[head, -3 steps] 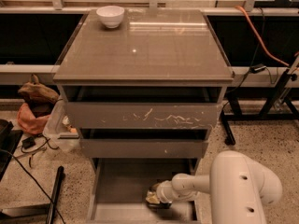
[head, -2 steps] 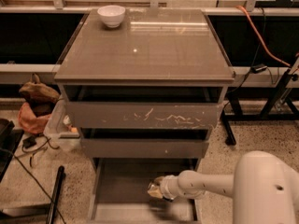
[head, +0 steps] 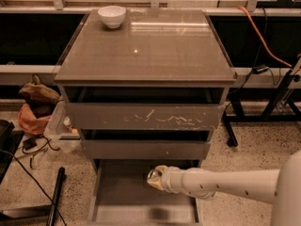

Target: Pick redbull can from bottom drawer and place on counter

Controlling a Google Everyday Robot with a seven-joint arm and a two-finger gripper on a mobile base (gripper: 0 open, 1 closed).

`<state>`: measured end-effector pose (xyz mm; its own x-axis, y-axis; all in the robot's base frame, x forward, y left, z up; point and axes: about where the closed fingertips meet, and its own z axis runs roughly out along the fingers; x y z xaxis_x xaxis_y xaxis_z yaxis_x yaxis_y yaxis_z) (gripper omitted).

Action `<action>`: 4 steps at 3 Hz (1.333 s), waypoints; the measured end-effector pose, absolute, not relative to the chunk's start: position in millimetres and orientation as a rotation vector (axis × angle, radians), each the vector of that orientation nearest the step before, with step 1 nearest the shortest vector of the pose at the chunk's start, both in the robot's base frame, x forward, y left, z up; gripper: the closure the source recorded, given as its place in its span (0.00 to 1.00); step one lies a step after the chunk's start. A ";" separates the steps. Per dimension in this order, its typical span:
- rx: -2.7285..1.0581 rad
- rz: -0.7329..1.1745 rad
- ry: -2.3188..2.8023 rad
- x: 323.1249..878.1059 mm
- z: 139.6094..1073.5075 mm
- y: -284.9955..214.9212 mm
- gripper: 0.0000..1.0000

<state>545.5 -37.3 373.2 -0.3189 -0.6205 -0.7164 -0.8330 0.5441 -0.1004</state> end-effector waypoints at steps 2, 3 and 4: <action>-1.202 0.291 2.014 539.0 401.2 -43.8 1.00; -1.209 0.263 1.991 538.5 440.4 -40.7 1.00; -1.221 0.262 1.935 519.1 521.4 -27.7 1.00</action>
Offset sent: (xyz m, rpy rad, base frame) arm -0.0056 -0.0065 0.0276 -0.0447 -0.0624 0.0041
